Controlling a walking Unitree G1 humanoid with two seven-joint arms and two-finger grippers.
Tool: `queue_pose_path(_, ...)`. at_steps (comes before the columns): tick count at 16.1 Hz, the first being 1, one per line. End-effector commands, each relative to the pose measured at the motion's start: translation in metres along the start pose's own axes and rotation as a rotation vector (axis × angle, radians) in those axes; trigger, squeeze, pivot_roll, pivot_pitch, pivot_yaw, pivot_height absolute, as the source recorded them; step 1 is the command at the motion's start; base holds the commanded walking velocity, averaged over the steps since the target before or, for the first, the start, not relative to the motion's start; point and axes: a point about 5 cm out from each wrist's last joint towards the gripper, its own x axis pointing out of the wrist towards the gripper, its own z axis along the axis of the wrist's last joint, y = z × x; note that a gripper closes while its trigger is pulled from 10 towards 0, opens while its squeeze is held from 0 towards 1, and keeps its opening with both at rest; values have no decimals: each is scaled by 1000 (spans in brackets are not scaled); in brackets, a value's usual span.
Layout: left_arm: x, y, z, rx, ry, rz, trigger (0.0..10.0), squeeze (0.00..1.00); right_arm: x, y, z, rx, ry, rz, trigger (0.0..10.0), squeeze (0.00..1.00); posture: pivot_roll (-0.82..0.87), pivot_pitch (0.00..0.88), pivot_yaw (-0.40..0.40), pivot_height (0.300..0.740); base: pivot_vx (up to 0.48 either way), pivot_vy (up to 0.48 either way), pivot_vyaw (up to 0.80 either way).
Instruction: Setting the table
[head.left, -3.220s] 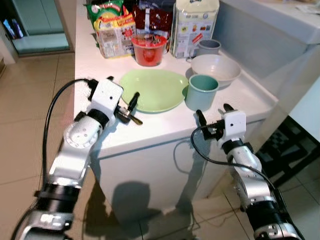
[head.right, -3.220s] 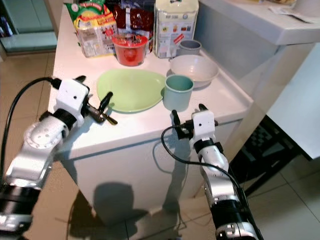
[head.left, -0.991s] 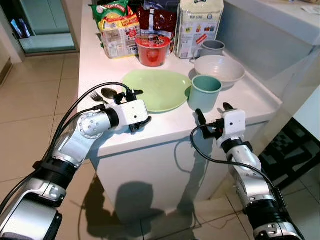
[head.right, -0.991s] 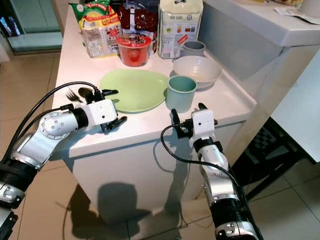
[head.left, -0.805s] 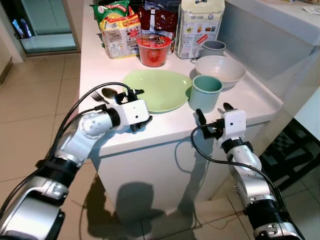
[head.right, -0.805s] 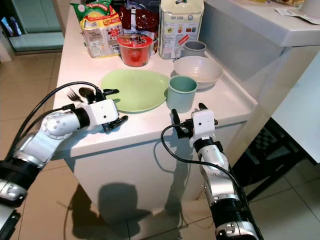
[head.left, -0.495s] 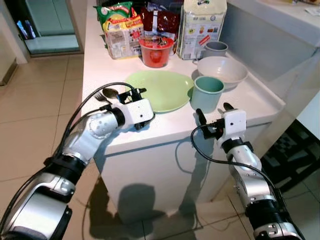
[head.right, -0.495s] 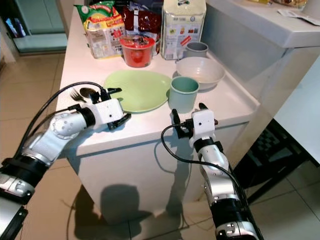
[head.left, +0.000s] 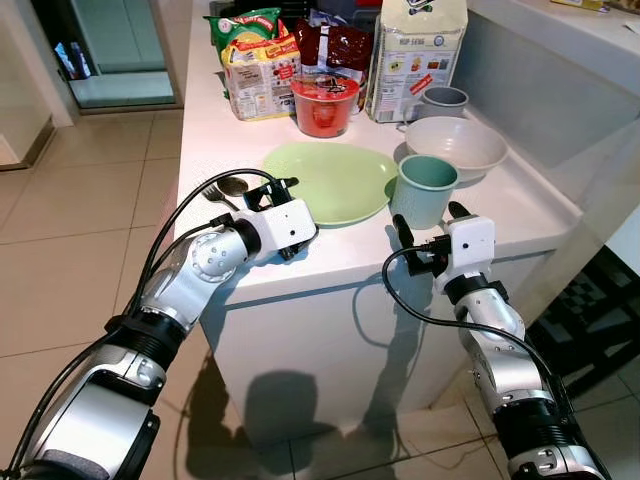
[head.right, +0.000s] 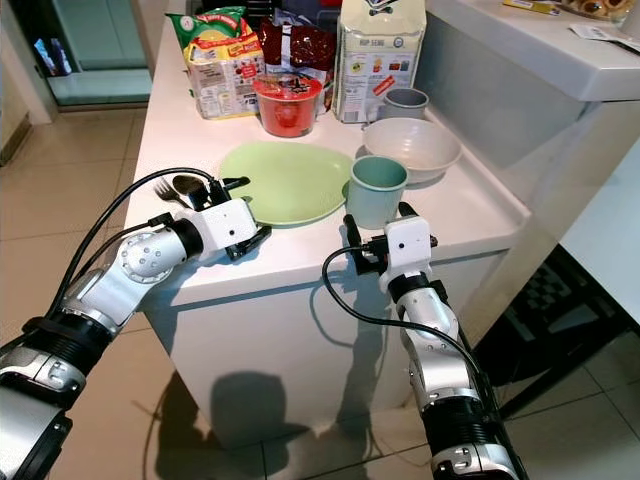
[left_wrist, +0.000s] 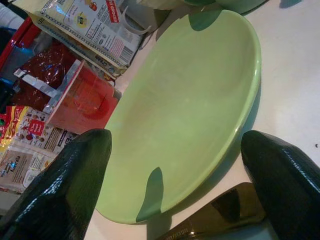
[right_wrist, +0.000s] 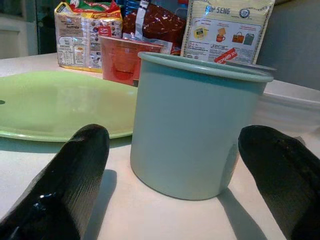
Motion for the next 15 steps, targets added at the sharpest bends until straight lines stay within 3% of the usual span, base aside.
queue_pose_path(1,1,-24,-12,0,69,-105,0,0,-2,-3,-1,0,8,-13,10000,0,84,0,-10,740,0,0,0)
queue_pose_path(4,1,-25,-12,22,59,-114,0,0,-3,-2,-1,2,9,-13,10000,0,85,0,-10,740,0,0,0)
queue_pose_path(15,-3,-41,-13,93,50,-316,0,0,-4,-2,-1,4,9,-18,10000,0,83,0,-1,740,0,0,0)
